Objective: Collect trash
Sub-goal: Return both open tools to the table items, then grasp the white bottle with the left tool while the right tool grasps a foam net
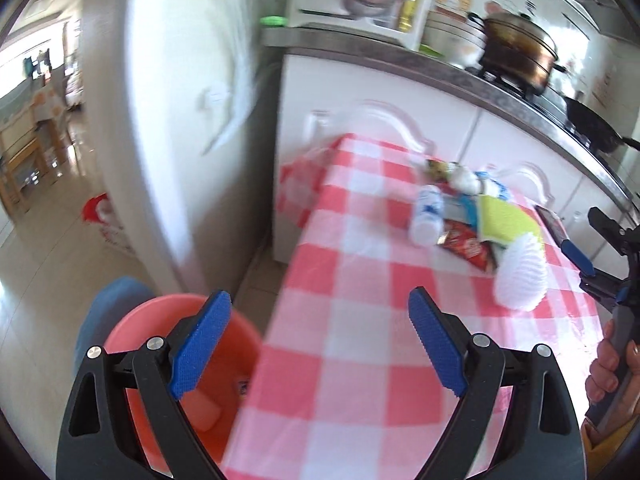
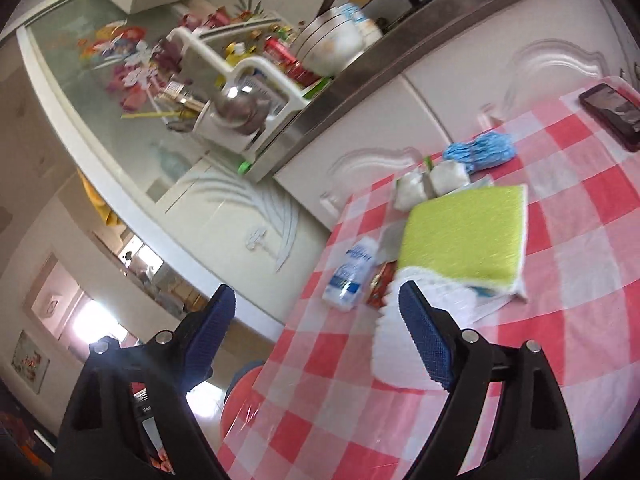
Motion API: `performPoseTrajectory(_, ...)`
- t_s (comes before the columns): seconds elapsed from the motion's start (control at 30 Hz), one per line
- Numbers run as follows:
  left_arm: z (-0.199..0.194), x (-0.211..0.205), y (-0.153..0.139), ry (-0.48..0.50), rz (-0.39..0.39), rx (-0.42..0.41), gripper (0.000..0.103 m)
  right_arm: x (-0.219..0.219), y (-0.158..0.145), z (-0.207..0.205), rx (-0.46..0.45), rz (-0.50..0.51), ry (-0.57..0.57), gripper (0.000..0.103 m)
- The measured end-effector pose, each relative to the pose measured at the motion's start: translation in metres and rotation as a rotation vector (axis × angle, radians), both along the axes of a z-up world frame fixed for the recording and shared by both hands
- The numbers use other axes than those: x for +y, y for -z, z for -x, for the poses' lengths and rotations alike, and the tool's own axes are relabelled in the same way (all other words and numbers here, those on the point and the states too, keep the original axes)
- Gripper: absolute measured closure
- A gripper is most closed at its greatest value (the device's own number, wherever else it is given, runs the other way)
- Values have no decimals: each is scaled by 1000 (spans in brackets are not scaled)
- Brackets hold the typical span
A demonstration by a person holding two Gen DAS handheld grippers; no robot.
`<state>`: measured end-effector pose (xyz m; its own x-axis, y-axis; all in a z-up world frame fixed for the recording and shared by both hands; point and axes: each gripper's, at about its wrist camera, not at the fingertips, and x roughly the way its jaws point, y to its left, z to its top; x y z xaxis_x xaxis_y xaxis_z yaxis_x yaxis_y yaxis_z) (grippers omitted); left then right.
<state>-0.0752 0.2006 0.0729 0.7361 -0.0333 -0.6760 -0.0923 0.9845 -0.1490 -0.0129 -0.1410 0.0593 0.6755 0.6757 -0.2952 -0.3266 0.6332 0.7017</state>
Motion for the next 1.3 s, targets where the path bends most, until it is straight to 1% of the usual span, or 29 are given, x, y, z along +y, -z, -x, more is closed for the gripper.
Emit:
performPoseTrajectory(0.13, -29, -32, -10, 57, -16, -12, 13, -40, 10, -13, 22, -31, 85, 18)
performPoseTrajectory(0.27, -59, -58, -15, 108, -28, -15, 13, -70, 28, -28, 85, -81, 121, 18)
performPoseTrajectory(0.33, -76, -71, -12, 154, -20, -7, 13, -78, 36, -34, 109, -101, 123, 18)
performPoseTrajectory(0.43, -105, -88, -2, 172, -42, 30, 13, -82, 47, -44, 136, -93, 123, 18)
performPoseTrajectory(0.5, -120, -94, 4, 185, -31, 46, 13, -82, 51, -49, 152, -100, 109, 18)
performPoseTrajectory(0.63, -147, -105, 18, 193, -59, 69, 13, -78, 57, -55, 171, -105, 90, 18)
performPoseTrajectory(0.7, -156, -107, 23, 193, -73, 68, 13, -76, 59, -56, 171, -111, 76, 19)
performPoseTrajectory(0.87, -173, -108, 36, 207, -70, 87, 13, -69, 59, -52, 166, -108, 59, 19)
performPoseTrajectory(0.97, -180, -109, 44, 209, -77, 99, 14, -60, 56, -43, 169, -69, 78, 19)
performPoseTrajectory(1.0, -181, -109, 45, 212, -77, 100, 18, -56, 54, -38, 167, -61, 88, 19)
performPoseTrajectory(1.07, -183, -110, 47, 211, -77, 98, 21, -45, 50, -28, 157, -50, 95, 19)
performPoseTrajectory(1.13, -184, -110, 49, 214, -65, 95, 21, -31, 46, -21, 157, -15, 100, 19)
performPoseTrajectory(1.23, -184, -112, 52, 220, -74, 96, 23, -12, 46, -15, 159, 46, 107, 22)
performPoseTrajectory(1.3, -184, -113, 52, 224, -76, 95, 27, -1, 49, -15, 168, 103, 105, 23)
